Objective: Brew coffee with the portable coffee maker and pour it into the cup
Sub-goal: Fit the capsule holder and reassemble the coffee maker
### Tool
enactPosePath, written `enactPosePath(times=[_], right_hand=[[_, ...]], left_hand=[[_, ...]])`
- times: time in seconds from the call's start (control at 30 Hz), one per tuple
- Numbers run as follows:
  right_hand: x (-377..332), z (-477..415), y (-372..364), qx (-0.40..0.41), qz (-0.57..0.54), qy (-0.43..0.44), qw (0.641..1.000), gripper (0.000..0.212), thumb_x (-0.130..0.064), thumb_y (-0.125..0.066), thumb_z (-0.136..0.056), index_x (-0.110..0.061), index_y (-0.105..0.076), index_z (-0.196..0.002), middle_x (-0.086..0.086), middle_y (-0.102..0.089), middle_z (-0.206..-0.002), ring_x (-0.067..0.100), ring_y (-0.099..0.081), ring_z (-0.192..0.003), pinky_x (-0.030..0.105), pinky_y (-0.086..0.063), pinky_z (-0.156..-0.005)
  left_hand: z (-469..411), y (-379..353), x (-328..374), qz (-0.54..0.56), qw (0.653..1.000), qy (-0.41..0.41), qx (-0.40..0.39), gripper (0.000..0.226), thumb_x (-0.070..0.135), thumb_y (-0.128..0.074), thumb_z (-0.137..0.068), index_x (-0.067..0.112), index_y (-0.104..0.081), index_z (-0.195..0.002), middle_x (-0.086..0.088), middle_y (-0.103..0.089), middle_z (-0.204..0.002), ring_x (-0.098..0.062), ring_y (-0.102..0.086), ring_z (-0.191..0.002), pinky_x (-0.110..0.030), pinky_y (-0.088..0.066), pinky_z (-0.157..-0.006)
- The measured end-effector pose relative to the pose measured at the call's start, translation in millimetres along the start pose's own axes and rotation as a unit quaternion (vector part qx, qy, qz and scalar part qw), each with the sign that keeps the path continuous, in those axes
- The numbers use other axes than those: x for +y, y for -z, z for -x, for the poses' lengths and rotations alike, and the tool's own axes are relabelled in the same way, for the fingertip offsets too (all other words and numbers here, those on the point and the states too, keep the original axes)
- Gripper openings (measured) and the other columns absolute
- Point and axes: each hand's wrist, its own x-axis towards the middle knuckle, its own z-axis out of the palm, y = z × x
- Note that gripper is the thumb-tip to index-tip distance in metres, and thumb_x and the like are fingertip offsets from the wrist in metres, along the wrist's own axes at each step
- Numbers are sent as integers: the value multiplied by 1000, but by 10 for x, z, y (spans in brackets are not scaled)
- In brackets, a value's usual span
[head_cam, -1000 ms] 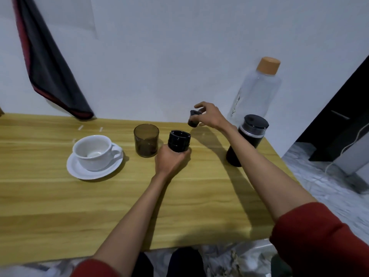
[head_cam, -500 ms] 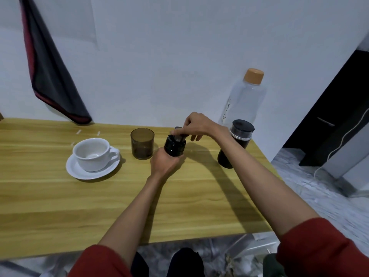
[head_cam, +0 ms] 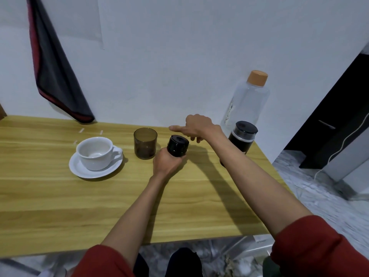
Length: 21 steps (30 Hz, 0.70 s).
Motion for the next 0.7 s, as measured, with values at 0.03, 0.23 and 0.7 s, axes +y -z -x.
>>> enactPosePath(times=[0.03,0.23,0.7], right_hand=[[27,-25,6,-1,-8,1,1000,67,-78,-51,-83,-12,-61,-71,1,-73,-74,18,-68,-50,27,-50,-58],[208,-103,8,-105,-118,-28,987,72,-72,-65,-79,-6,-61,-109,7,-70,-94,27,-74,-78,35,-62,-66],[387,43,255,9,-73,10,997,68,-74,-60,-82,-14,-59,-113,7,-65,-111,24,-66,-93,36,-55,-73]], left_hand=[[2,0,2,1,1000,-4,0,26,54,-70,-64,32,-57,-70,12,-66,-67,-9,-63,-68,-27,-50,-61],[16,19,4,5,1000,-6,-5,25,52,-73,-68,31,-59,-72,9,-67,-68,-10,-64,-68,-27,-52,-60],[57,21,61,5,1000,17,-1,31,51,-69,-64,20,-64,-66,8,-64,-56,-11,-63,-60,-23,-44,-52]])
